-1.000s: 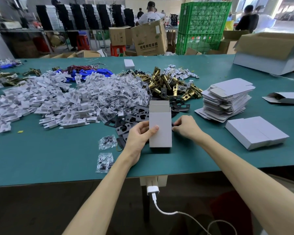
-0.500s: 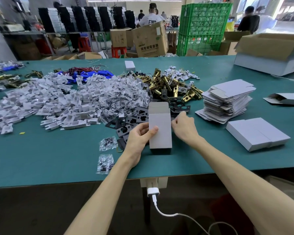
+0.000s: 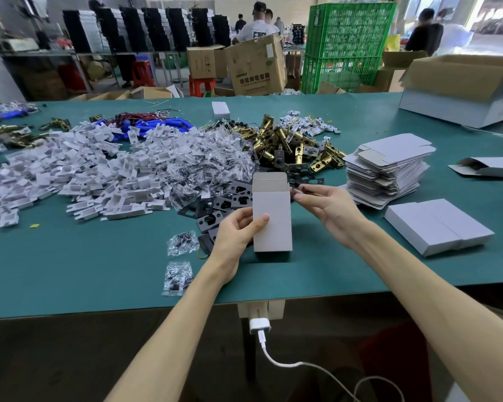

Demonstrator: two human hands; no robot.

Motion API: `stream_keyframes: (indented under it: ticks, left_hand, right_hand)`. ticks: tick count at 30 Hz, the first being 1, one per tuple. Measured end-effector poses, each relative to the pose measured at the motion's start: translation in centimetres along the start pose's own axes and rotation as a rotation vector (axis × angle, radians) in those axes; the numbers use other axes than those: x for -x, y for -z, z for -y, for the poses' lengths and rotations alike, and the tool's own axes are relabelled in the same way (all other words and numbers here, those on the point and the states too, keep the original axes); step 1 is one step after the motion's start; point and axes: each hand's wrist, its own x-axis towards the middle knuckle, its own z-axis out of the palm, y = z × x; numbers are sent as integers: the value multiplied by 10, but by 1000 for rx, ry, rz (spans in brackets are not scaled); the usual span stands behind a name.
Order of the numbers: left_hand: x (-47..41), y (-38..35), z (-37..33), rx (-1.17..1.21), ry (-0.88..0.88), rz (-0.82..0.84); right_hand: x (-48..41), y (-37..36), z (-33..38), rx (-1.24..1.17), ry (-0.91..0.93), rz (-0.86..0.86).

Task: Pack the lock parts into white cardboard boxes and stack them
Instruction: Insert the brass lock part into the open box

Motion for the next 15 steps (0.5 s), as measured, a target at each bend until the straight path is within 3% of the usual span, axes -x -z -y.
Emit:
stream_keyframes:
  ticks: [6,11,15]
  left_hand:
    - [-2,1,1,7,4,5]
    - [-1,2,0,26,-8,12]
    - [1,1,-1,69,-28,36]
  right_hand:
    - [2,-8,26,392,309,-164]
    - [3,-34,51,678,480,-66]
    - [2,-58,63,1156,549,13]
